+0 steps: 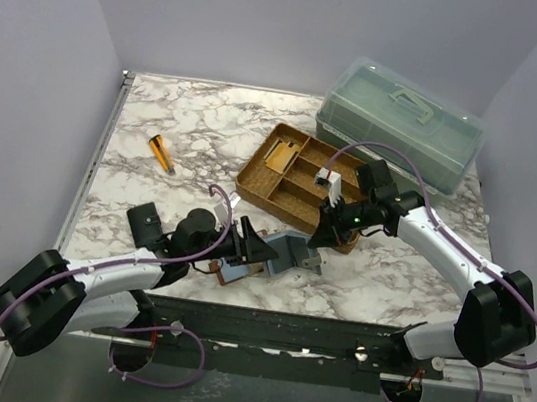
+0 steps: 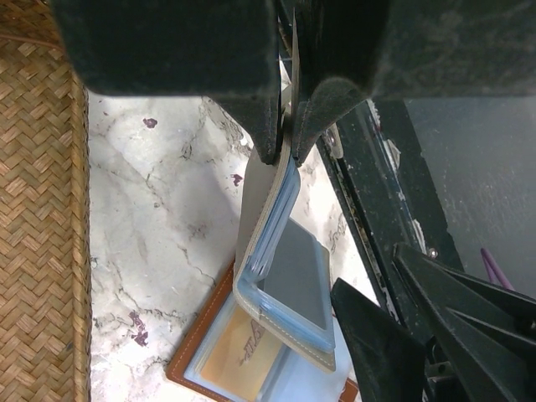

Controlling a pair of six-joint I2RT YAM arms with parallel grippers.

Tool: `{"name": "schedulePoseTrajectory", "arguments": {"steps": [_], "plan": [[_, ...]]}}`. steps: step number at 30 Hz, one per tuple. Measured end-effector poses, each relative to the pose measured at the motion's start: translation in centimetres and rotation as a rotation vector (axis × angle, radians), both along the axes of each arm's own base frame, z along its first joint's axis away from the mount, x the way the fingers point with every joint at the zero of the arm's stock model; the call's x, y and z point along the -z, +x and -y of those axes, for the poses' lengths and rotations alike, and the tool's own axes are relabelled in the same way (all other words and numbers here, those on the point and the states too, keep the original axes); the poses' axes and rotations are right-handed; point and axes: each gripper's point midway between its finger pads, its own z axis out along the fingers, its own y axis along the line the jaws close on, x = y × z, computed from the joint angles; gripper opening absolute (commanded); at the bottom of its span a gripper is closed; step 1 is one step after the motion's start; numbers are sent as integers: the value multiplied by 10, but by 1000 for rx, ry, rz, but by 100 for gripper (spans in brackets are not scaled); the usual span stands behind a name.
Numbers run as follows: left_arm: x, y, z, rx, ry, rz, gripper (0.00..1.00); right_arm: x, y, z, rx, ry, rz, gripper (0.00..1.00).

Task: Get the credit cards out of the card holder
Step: Open the card holder, then place the card holder at the center of the board.

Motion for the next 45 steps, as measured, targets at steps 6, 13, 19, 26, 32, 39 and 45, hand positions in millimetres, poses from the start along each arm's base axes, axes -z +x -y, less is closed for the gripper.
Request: {"name": "schedulePoseTrajectory", "arguments": {"steps": [6, 13, 19, 26, 32, 39, 45], "plan": [[6, -1, 1, 4, 13, -15, 61, -1, -1, -1, -5, 8, -5, 0], [13, -1, 0, 6, 42, -20, 64, -1, -1, -1, -4, 10, -6, 0], [20, 1, 0, 12, 76, -23, 65, -1, 0, 0, -1, 12, -7, 0], [19, 2, 1, 20, 90, -9, 57, -2, -1, -1, -4, 17, -11, 0], [16, 2, 3, 28, 85, 2, 34, 0, 0, 0, -1, 17, -19, 0], [13, 3, 5, 29, 73, 11, 29, -1, -1, -1, -4, 25, -24, 0], [7, 6, 7, 32, 49, 44, 20, -4, -2, -2, -7, 45, -39, 0]]}}
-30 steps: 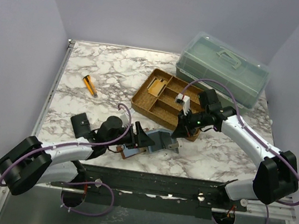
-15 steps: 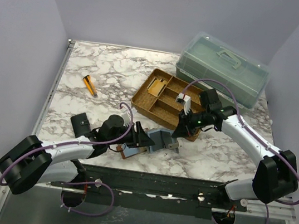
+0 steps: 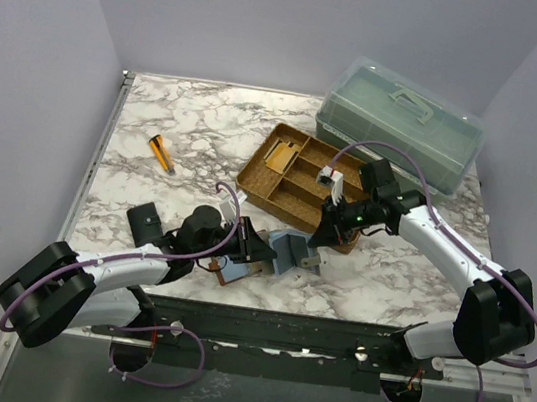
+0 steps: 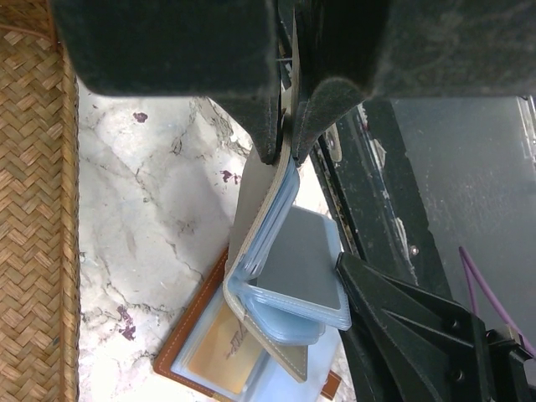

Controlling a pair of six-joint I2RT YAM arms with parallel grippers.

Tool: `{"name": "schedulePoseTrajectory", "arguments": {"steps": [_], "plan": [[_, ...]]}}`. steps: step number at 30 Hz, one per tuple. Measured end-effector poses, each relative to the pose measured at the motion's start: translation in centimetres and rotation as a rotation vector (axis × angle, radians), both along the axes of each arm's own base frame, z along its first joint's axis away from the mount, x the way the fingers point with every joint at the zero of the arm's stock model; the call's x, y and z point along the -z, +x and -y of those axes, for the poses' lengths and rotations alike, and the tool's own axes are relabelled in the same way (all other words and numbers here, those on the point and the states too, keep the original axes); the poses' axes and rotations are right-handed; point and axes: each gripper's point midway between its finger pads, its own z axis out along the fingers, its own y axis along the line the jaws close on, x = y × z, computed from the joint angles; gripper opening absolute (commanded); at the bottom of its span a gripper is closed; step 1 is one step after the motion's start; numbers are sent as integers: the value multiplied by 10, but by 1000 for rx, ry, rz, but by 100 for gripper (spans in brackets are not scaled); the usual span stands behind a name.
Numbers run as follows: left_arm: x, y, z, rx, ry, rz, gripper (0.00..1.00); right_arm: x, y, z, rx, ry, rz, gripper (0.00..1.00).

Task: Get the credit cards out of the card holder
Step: Place the card holder at the center of the board.

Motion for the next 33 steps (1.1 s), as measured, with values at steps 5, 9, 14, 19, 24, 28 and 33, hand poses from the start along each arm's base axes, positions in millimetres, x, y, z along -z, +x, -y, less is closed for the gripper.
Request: {"name": "schedulePoseTrajectory", "arguments": {"steps": [5, 9, 14, 19, 24, 28, 33], "plan": [[-4, 2, 1, 2, -14, 24, 19, -3, 1, 1, 3, 19, -11, 0], [-6, 3, 2, 4, -20, 36, 21, -3, 1, 2, 6, 31, -21, 0], [0, 4, 3, 6, -9, 31, 34, -5, -1, 1, 4, 48, -37, 0], [-2, 2, 5, 23, -15, 43, 37, -6, -3, 1, 2, 56, -48, 0], [-27, -5, 5, 64, -78, 114, 39, -6, -2, 2, 10, 60, -55, 0], [-45, -10, 2, 72, -128, 171, 38, -8, -3, 2, 9, 73, -62, 0], [-36, -10, 3, 73, -113, 148, 38, -9, -3, 1, 6, 80, -67, 0]]}}
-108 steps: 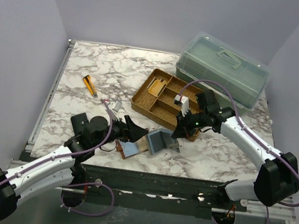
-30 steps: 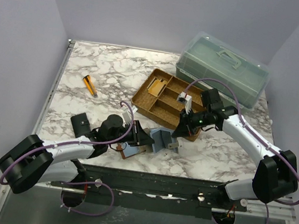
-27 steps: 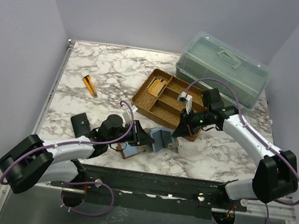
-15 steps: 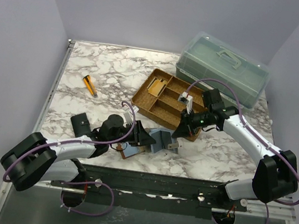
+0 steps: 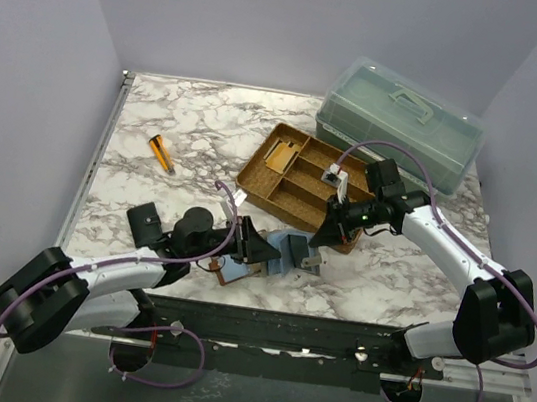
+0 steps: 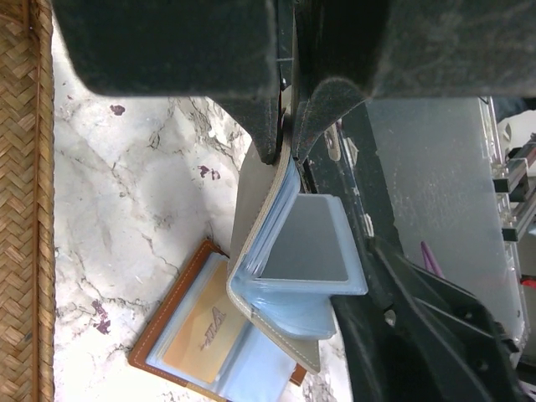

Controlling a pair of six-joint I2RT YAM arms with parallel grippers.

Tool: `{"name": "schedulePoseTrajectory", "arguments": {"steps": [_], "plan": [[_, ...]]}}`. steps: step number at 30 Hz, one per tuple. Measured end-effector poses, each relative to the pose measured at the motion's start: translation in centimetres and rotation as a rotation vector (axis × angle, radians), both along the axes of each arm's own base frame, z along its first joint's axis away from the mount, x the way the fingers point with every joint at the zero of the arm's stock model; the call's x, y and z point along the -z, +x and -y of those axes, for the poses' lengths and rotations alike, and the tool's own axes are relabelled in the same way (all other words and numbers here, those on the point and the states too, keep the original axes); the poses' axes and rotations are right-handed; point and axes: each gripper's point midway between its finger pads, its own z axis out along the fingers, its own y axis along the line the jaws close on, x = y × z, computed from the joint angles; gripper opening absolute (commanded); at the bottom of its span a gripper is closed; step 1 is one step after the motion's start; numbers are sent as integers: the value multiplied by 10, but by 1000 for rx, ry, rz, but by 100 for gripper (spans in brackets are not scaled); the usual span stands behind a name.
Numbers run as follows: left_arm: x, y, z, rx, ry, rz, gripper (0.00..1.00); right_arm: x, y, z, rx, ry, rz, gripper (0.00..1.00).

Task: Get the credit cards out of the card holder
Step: Place the card holder at the center of the board.

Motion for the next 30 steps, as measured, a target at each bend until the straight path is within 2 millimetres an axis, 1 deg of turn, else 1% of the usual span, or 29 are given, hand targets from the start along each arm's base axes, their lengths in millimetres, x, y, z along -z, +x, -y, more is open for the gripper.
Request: {"name": "schedulePoseTrajectory", "arguments": {"steps": [4, 6, 9, 13, 18, 20, 21, 25, 30], "plan": [[17, 0, 3, 14, 34, -47, 39, -1, -1, -1, -5, 9, -4, 0], [20, -1, 4, 22, 39, -58, 42, -2, -1, -1, -6, 11, -6, 0], [18, -1, 7, 37, 25, -56, 44, -2, -1, 0, -1, 12, -9, 0], [9, -1, 11, 54, -1, -41, 43, -2, 1, 0, 4, 13, -8, 0], [3, -2, 13, 63, -26, -39, 36, -1, 2, 0, 5, 14, -7, 0], [2, -1, 13, 61, -28, -40, 30, 0, 2, 0, 6, 14, -10, 0], [3, -1, 13, 58, -27, -43, 30, 0, 2, 0, 8, 14, -13, 0], [9, 6, 13, 21, 10, -79, 31, 1, 3, 0, 10, 13, -21, 0], [19, 16, 11, -35, 61, -118, 38, 1, 3, 0, 11, 13, -21, 0]]}}
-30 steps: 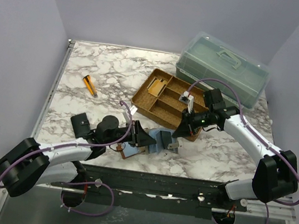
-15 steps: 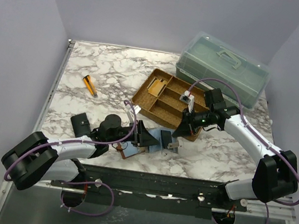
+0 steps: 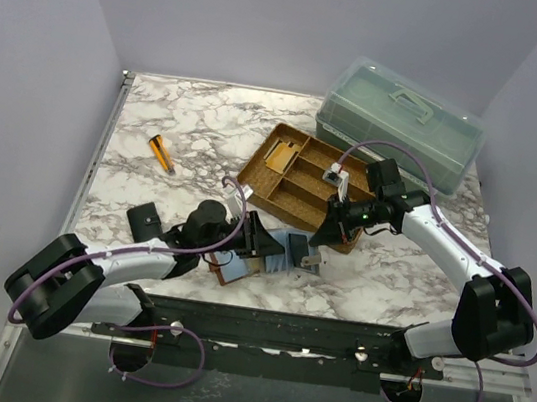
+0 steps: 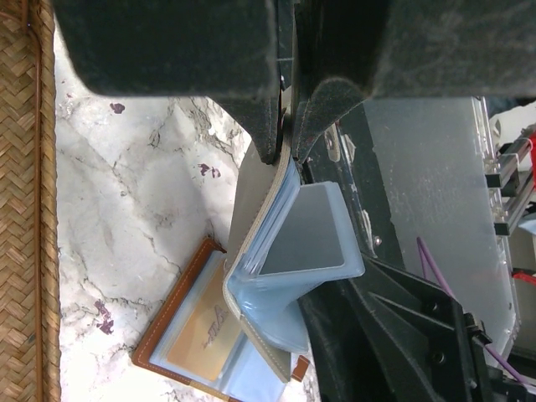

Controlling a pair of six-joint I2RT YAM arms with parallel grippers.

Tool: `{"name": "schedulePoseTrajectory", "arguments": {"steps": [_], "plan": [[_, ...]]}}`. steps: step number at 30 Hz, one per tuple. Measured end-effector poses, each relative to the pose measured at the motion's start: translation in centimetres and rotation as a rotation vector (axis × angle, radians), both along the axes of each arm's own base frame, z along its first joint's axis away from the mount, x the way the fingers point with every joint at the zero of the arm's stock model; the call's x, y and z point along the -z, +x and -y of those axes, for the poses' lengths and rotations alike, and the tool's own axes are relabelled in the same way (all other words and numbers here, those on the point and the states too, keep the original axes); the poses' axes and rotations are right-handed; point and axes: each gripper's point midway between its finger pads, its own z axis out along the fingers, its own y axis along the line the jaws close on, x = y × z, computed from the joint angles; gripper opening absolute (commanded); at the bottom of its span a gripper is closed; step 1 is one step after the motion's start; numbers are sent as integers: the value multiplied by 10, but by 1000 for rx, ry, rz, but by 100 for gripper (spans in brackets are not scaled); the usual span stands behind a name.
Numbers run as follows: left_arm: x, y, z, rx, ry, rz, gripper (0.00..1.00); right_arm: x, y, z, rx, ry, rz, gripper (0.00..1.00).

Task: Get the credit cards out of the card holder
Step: Place the card holder at the center of the board.

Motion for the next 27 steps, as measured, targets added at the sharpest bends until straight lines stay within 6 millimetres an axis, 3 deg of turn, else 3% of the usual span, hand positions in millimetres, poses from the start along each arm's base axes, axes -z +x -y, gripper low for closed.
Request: {"name": "schedulePoseTrajectory", "arguments": {"steps": [7, 20, 27], "plan": [[15, 6, -10, -70, 78, -41, 40, 2, 0, 0, 0, -2, -4, 0], [-3, 8, -12, -77, 65, 14, 41, 10, 1, -2, 7, -5, -33, 0], [39, 7, -7, -59, 164, -85, 41, 37, 0, 0, 22, -51, -117, 0]]}}
